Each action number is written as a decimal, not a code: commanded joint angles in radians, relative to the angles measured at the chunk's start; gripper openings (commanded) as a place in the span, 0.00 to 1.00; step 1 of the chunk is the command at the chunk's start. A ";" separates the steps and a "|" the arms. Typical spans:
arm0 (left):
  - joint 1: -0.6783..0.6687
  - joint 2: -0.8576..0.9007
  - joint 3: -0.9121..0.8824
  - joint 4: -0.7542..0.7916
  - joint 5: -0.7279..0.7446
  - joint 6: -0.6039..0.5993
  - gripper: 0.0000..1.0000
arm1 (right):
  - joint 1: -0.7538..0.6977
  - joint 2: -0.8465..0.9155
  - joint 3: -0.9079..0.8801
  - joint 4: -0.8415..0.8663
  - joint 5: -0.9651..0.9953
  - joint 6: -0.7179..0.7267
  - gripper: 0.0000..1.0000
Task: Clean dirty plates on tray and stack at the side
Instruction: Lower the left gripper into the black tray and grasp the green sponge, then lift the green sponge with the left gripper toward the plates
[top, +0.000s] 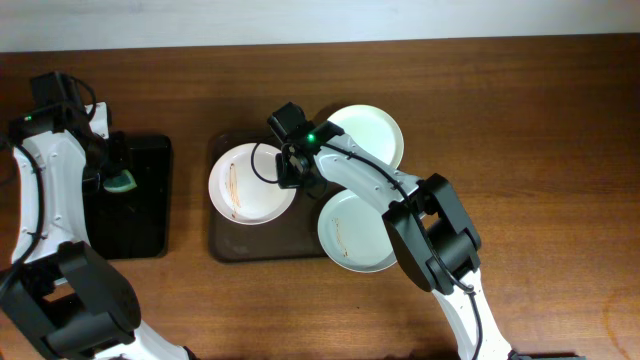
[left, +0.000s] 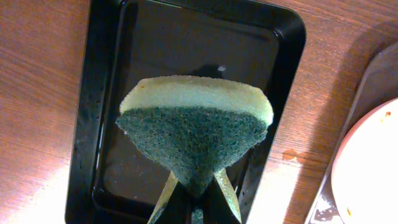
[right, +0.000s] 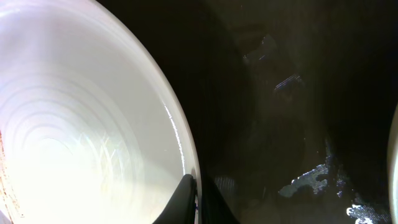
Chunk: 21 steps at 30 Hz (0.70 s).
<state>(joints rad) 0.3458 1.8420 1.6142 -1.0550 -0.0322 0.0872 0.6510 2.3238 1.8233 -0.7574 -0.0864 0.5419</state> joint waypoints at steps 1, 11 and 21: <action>0.004 -0.011 0.011 0.000 0.015 0.020 0.01 | 0.003 0.023 -0.007 -0.013 0.019 -0.013 0.04; 0.004 -0.011 0.011 0.007 0.037 0.020 0.01 | 0.003 0.023 -0.007 -0.013 0.020 -0.013 0.04; 0.010 -0.011 0.011 0.018 0.270 0.020 0.01 | 0.003 0.023 -0.007 -0.012 0.020 -0.013 0.04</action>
<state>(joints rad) 0.3458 1.8420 1.6142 -1.0420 0.0803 0.0898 0.6514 2.3238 1.8233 -0.7574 -0.0868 0.5423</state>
